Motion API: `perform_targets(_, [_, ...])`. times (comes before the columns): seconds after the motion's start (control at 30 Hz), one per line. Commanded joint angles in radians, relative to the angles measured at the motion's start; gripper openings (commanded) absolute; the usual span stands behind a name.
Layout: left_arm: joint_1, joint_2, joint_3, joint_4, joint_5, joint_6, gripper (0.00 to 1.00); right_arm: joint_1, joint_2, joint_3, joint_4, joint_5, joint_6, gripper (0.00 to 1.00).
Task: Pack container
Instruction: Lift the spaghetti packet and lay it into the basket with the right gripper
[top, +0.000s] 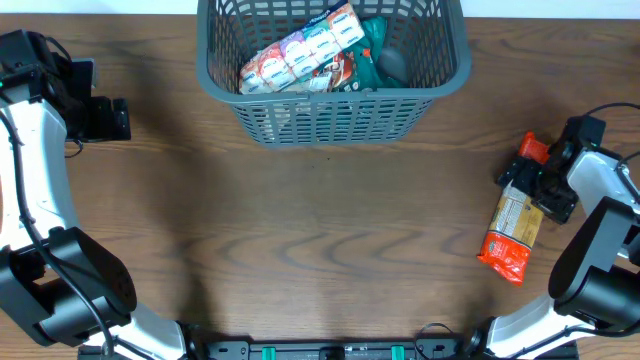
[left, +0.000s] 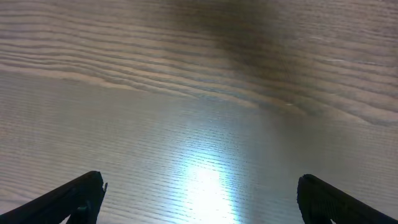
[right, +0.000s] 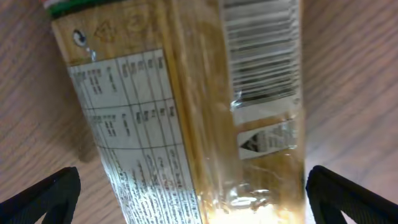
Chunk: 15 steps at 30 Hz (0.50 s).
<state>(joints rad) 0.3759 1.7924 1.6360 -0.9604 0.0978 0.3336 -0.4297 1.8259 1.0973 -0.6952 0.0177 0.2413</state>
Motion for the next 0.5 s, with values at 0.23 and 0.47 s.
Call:
perform_targets(0.23, [0.004,0.000,0.002,0.002,0.000,0.005,0.99,0.011,0.009,-0.111,0.072,0.001,-0.011,0.99])
perform_targets(0.47, [0.004,0.000,0.002,0.001,0.000,0.005,0.98,0.011,0.007,-0.126,0.072,-0.001,0.003,0.56])
